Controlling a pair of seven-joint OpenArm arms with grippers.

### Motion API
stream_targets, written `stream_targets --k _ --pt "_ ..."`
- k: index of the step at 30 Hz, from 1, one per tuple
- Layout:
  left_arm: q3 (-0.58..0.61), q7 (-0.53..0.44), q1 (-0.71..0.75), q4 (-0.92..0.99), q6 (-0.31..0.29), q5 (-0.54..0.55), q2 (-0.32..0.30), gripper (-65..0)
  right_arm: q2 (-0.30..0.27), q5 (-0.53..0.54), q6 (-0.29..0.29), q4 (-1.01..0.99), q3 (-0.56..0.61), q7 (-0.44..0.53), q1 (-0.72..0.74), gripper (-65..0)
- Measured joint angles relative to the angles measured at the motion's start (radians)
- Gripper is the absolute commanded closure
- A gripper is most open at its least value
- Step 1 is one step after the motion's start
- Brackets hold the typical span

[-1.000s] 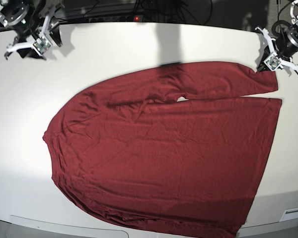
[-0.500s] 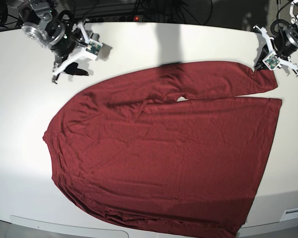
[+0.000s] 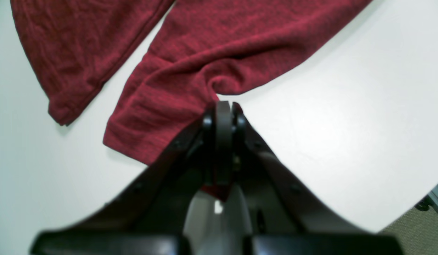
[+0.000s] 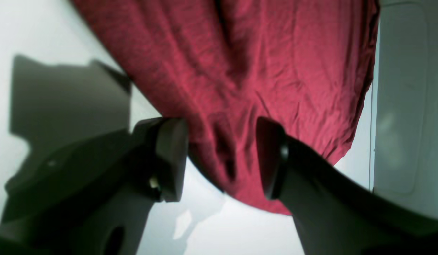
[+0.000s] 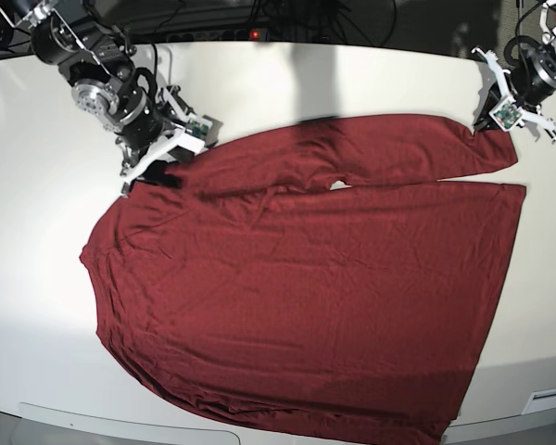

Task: Fold the T-shirt properly
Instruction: 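Grasp the shirt's shoulder edges with both grippers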

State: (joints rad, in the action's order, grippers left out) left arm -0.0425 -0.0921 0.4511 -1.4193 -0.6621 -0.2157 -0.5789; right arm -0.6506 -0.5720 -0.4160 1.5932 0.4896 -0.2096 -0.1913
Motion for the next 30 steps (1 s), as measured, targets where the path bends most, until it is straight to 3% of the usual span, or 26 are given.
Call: stream_targets --k 8,12,15,17,20,22,25,30 --pt "0.0 0.011 0.0 0.0 0.0 0.024 0.0 0.0 0.0 0.009 -0.057 -0.066 0.004 0.045 0.069 -31.0" --pt "0.0 0.011 0.0 0.0 0.0 0.023 0.0 0.0 0.0 0.033 -0.106 -0.074 0.003 0.045 0.077 -20.3" --pt "0.0 0.011 0.0 0.0 0.0 0.024 0.0 0.0 0.003 0.033 -0.109 -0.076 0.003 0.037 0.077 -10.2" --pt "0.0 0.012 0.0 0.0 0.0 0.029 0.0 0.0 0.003 0.034 -0.087 -0.079 0.005 0.033 0.075 -0.3" --pt "0.001 0.046 0.0 0.002 -0.001 0.112 0.0 0.0 0.005 0.036 0.006 -0.082 0.009 0.019 0.069 0.0" --pt "0.001 0.074 0.001 0.002 -0.003 0.177 0.0 0.0 0.003 0.111 0.066 -0.082 0.009 -0.011 0.069 0.0" --pt "-0.002 0.138 0.006 -0.022 -0.008 0.259 0.0 0.0 -0.014 0.185 0.095 -0.062 0.008 -0.018 0.069 0.0" --pt "-0.055 0.326 0.014 -0.117 -0.029 0.409 0.009 0.0 -0.051 0.291 0.083 -0.004 -0.026 -0.057 0.06 0.0"
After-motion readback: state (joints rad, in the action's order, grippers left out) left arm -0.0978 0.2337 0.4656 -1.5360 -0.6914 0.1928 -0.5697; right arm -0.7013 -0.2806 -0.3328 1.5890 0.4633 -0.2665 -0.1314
